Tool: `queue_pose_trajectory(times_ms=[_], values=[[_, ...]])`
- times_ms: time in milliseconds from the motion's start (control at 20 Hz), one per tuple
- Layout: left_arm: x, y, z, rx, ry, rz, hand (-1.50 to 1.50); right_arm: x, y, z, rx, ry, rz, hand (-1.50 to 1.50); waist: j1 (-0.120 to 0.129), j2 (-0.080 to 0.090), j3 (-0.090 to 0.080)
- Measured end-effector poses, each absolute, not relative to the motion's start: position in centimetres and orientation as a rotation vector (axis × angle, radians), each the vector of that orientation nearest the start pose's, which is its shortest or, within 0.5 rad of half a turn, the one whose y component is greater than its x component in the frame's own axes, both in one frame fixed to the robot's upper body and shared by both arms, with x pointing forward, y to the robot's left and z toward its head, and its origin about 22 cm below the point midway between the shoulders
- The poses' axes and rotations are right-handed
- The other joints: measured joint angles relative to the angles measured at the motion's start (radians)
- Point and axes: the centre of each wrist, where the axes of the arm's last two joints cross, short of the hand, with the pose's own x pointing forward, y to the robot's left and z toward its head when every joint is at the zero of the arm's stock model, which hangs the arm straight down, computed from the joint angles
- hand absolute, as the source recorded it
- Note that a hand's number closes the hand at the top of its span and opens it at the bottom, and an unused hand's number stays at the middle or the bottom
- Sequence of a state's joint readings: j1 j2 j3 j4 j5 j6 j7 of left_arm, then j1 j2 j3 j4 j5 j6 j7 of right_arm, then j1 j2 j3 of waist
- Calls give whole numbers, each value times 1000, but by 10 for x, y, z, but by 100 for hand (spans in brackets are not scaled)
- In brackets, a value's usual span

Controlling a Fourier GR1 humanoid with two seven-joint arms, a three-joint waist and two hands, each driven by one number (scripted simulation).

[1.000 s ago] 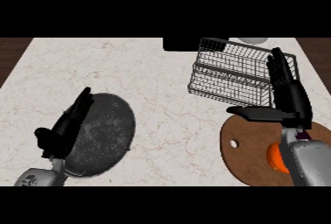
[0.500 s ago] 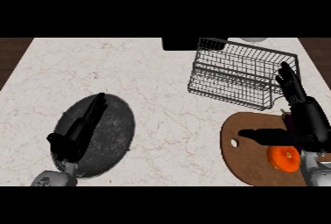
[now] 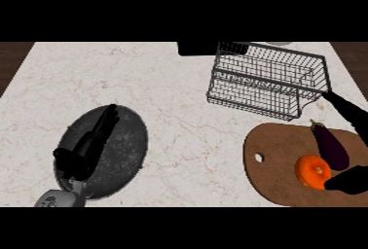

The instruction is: Pick the squash from the cutting board and place it in the tiered basket

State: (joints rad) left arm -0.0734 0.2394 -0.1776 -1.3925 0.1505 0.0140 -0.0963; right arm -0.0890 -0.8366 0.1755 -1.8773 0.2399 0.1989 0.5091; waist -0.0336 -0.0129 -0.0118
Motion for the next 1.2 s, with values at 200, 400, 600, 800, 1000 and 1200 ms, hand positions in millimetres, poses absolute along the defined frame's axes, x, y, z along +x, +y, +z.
queue_pose_trajectory(times_ms=[200, 400, 600, 800, 1000, 1200], values=[[258, 248, -17, -48, -1522, -209, 0, 224, -287, 177, -788, -992, 1126, -150, 7, 3, 4], [262, 242, -16, -59, -1528, -222, 0, 208, -265, 195, -788, -920, 1152, -150, 21, 8, 8], [265, 241, -18, -70, -1525, -225, 0, 199, -253, 198, -780, -924, 1141, -150, 28, 10, 9], [261, 238, -25, -71, -1527, -228, 0, 193, -247, 194, -847, -924, 1109, -150, 30, 11, 10], [261, 235, -26, -71, -1530, -231, 0, 195, -251, 179, -908, -836, 1116, -150, 32, 12, 10], [261, 234, -23, -74, -1528, -228, 0, 199, -256, 154, -913, -754, 1113, -150, 35, 13, 11]])
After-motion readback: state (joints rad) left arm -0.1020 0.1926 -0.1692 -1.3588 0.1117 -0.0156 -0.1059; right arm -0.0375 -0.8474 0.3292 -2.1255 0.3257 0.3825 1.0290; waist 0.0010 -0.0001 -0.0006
